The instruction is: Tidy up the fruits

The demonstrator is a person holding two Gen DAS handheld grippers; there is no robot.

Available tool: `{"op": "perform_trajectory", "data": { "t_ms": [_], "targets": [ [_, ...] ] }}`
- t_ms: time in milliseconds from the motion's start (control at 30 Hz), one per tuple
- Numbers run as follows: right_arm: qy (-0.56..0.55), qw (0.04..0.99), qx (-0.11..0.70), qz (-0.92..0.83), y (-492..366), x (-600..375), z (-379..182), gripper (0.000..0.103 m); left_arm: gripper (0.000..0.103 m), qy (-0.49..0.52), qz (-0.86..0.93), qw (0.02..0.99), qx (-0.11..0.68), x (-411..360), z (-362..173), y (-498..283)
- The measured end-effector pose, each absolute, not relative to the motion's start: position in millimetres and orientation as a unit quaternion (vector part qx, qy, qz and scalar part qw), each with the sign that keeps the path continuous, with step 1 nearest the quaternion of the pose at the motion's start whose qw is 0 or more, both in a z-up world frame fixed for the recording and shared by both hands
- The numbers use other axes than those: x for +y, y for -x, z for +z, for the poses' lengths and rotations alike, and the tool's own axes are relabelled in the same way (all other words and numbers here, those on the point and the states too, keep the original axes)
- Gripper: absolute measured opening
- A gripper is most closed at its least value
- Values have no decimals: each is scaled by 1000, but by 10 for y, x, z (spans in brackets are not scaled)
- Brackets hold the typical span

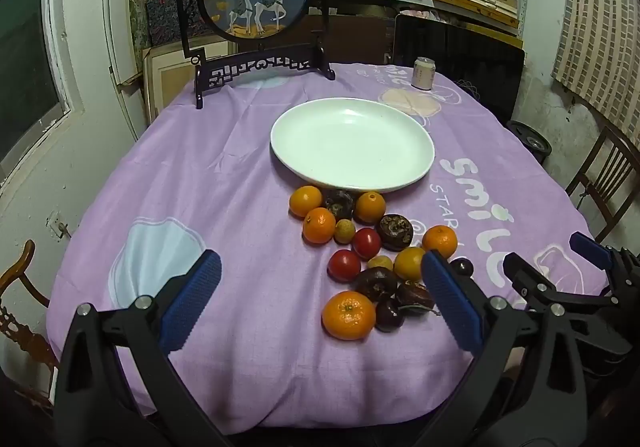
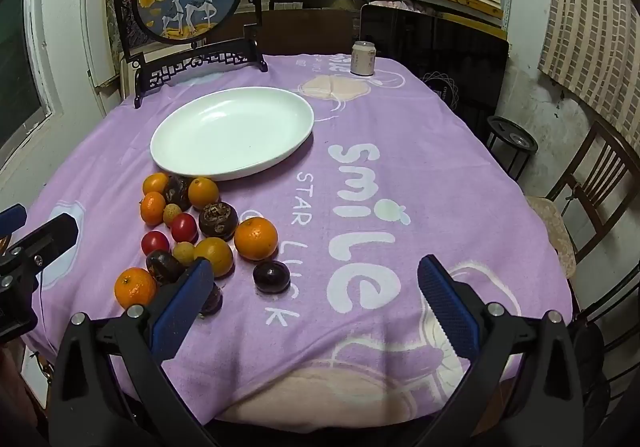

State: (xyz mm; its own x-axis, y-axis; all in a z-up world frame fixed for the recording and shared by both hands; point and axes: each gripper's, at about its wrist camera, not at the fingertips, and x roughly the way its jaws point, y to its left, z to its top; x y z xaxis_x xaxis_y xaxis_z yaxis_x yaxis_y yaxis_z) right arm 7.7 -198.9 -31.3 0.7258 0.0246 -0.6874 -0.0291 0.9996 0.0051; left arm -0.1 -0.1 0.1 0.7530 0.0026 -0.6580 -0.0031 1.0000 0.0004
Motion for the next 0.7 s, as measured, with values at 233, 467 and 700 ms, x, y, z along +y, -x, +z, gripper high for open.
{"op": "perform_trajectory", "data": {
  "t_ms": [233, 467, 700],
  "targets": [
    [2, 929, 369, 15, -80, -1981, -319, 102, 101, 1, 1, 935, 354, -1, -1, -1],
    [3, 929, 371, 15, -83, -1973, -322, 102, 101, 1, 1, 936, 353, -5, -1, 5],
    [3, 928, 371, 15, -86, -1965, -319, 102, 101, 2, 1, 935, 356, 0, -2, -3]
  ]
}}
